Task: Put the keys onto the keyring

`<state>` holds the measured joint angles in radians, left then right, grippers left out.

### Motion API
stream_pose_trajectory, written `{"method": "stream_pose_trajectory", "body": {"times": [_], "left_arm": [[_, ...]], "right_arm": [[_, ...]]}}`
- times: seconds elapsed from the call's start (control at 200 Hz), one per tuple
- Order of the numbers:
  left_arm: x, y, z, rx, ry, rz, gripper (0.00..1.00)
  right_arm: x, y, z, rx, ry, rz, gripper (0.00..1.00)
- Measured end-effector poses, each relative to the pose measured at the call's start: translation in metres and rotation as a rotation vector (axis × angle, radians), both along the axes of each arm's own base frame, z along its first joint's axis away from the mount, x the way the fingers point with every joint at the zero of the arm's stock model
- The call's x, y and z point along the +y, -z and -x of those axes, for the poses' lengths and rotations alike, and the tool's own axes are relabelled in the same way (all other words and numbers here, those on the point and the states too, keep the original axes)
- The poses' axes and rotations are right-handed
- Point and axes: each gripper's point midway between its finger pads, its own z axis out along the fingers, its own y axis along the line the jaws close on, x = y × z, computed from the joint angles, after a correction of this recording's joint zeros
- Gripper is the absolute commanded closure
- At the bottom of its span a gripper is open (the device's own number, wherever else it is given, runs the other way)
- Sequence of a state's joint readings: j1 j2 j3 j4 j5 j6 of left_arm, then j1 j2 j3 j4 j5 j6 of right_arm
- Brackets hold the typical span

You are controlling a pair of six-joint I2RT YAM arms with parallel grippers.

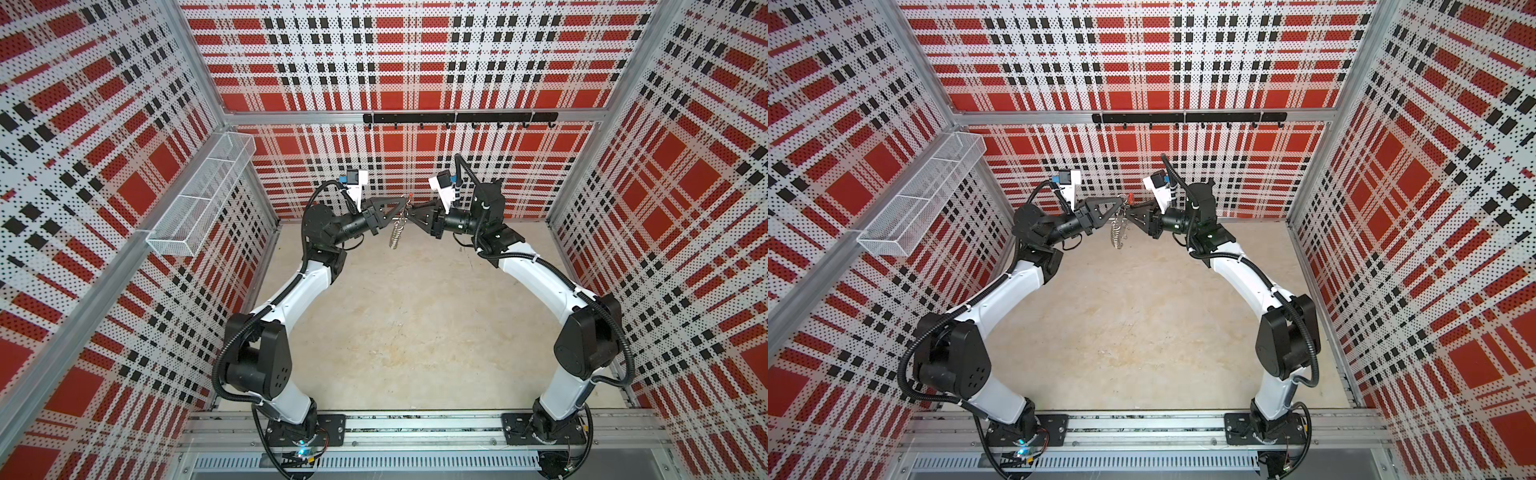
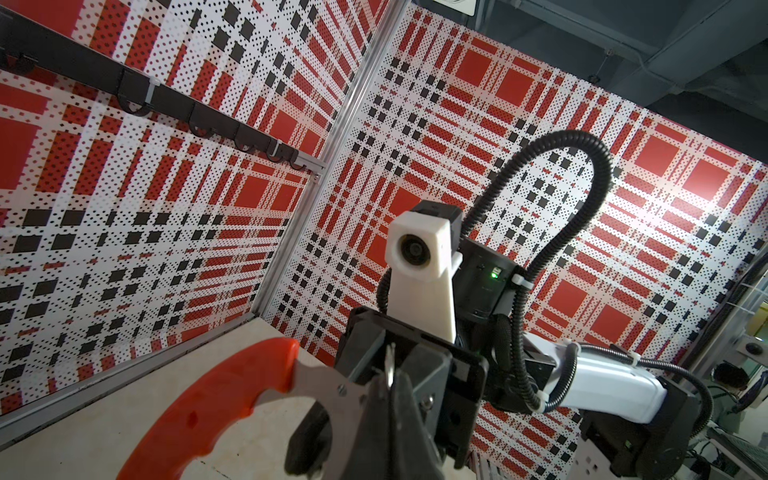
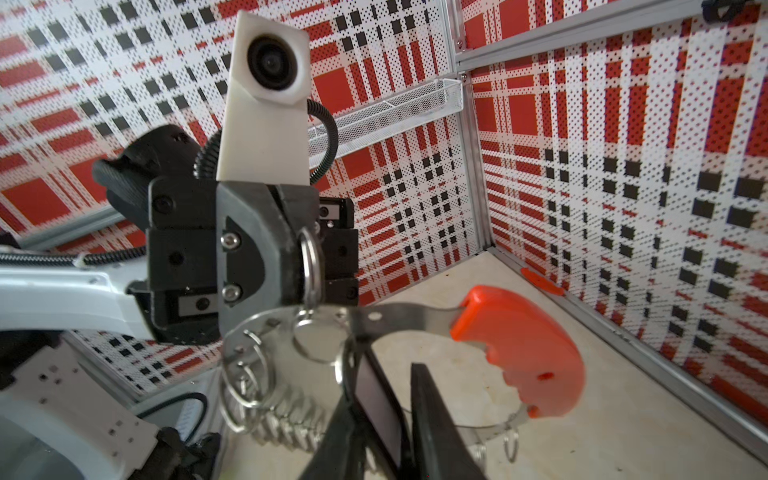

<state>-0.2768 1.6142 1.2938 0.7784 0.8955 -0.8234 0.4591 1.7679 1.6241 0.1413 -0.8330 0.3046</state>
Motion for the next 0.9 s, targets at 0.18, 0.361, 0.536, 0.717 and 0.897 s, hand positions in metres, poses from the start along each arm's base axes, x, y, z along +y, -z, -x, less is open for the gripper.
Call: {"method": "stream_pose_trajectory", "body": {"times": [0.18, 0.361, 0.536, 0.717, 0.897], "left_arm": [[-0.002, 0.005, -0.002, 0.009, 0.009, -0.007, 1.0], [-0.002, 0.005, -0.001, -0.005, 0.009, -0.014, 1.0], [-0.003, 0.006, 0.0, -0.046, 0.007, -0.033, 1.0], [-0.004, 0.016, 0.001, -0.096, 0.001, -0.068, 1.0], [-0.004, 0.023, 0.003, -0.143, -0.013, -0.095, 1.0]], "right_arm": [[-0.001, 0.003, -0.001, -0.002, 0.009, 0.016, 0.89], [-0.004, 0.003, -0.001, -0.005, 0.017, 0.028, 0.9], [-0.015, -0.001, -0.002, -0.013, 0.048, 0.042, 0.92], [-0.022, -0.012, -0.003, -0.039, 0.074, 0.052, 0.94], [-0.023, -0.011, -0.001, -0.037, 0.074, 0.068, 0.95]]}}
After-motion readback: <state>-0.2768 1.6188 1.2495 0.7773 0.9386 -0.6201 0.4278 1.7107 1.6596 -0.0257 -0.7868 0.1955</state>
